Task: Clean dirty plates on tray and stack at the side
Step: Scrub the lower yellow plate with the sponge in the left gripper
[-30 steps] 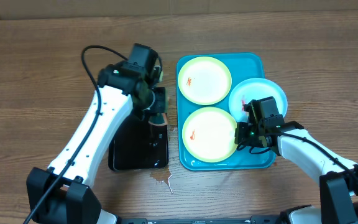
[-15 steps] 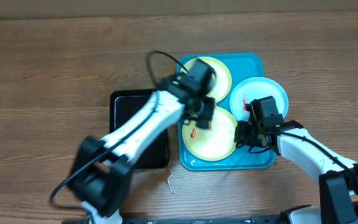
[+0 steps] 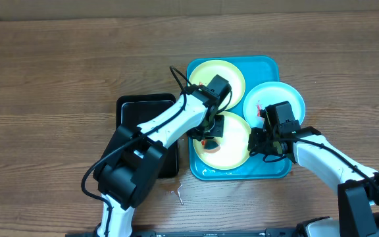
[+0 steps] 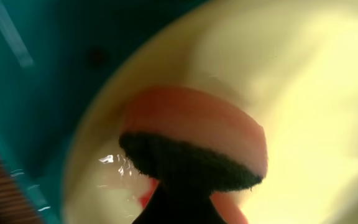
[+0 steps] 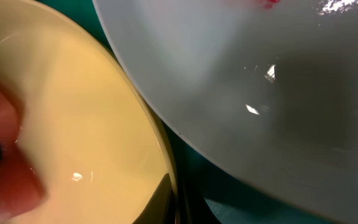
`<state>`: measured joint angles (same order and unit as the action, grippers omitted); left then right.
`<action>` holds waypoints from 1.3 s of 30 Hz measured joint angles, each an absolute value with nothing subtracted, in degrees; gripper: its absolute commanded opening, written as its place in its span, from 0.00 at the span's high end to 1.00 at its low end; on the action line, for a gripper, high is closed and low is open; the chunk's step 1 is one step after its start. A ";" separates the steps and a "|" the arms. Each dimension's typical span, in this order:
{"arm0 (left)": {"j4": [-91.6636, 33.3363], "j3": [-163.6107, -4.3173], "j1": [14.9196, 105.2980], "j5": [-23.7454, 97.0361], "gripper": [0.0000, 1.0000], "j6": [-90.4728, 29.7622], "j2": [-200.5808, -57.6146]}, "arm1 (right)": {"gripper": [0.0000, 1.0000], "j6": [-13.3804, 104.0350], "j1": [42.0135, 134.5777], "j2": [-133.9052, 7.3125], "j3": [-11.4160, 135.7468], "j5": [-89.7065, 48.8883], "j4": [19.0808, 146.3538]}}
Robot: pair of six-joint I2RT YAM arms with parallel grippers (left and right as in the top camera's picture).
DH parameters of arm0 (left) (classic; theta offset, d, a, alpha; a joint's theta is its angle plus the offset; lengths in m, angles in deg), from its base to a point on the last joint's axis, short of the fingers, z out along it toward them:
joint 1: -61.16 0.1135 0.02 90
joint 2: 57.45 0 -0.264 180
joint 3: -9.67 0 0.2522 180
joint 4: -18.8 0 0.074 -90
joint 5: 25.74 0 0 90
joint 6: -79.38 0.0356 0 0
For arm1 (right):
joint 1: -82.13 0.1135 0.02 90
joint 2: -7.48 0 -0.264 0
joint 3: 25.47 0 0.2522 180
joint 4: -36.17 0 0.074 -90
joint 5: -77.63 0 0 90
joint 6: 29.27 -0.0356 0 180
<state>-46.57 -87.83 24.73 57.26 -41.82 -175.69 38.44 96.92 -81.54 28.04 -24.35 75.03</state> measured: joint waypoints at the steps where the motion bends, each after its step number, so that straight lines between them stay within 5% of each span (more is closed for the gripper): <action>1: -47.32 -87.88 24.95 58.50 0.96 -41.69 -175.69 | 0.96 38.44 96.90 -81.54 28.04 -24.31 75.03; 10: -48.76 -88.09 24.93 65.08 0.96 -36.03 -175.69 | 0.96 38.27 96.92 -81.54 28.04 -24.35 75.01; 28: -41.41 -88.84 25.37 39.90 0.96 -35.76 -178.99 | 0.96 38.31 96.90 -81.51 28.21 -24.09 75.87; 39: -58.64 -92.86 28.25 55.18 0.96 -37.69 -179.40 | 0.96 38.27 96.90 -81.51 28.25 -24.07 75.84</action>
<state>-58.64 -92.86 28.25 55.18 -37.69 -179.40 38.27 96.90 -81.51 28.25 -24.07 75.84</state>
